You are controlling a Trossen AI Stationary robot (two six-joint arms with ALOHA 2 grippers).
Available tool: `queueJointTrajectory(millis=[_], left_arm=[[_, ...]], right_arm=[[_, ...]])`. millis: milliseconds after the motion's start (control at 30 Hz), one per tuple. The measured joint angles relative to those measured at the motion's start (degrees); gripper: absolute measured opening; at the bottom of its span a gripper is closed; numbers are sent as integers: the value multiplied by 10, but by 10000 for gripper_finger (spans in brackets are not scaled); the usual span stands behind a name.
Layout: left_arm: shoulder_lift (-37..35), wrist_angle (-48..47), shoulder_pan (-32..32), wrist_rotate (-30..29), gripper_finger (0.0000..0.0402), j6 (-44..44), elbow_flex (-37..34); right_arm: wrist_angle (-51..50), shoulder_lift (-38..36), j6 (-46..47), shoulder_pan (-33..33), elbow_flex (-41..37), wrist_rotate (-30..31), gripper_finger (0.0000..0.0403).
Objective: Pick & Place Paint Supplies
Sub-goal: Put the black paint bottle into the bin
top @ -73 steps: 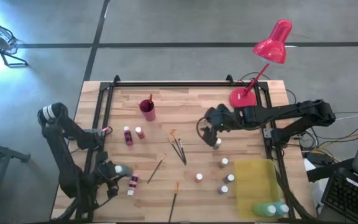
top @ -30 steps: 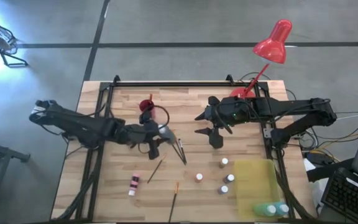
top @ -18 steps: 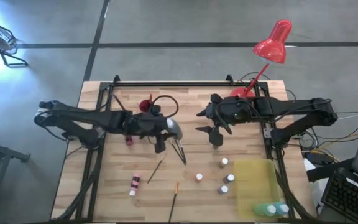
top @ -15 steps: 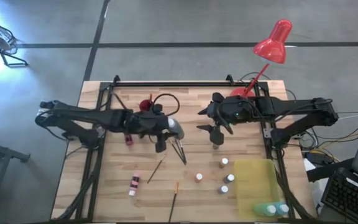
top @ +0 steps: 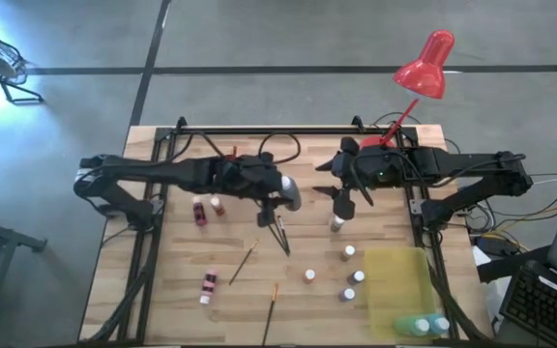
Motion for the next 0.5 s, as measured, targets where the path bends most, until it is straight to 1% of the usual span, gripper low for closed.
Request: queueJointTrajectory(millis=[233, 500], left_arm=[[44, -36, 7, 8, 156, 22, 57], [53, -47, 7, 36, 156, 28, 78]], right_arm=[[-15, 0, 7, -2, 0, 3, 257], [-3, 0, 12, -2, 0, 4, 268]])
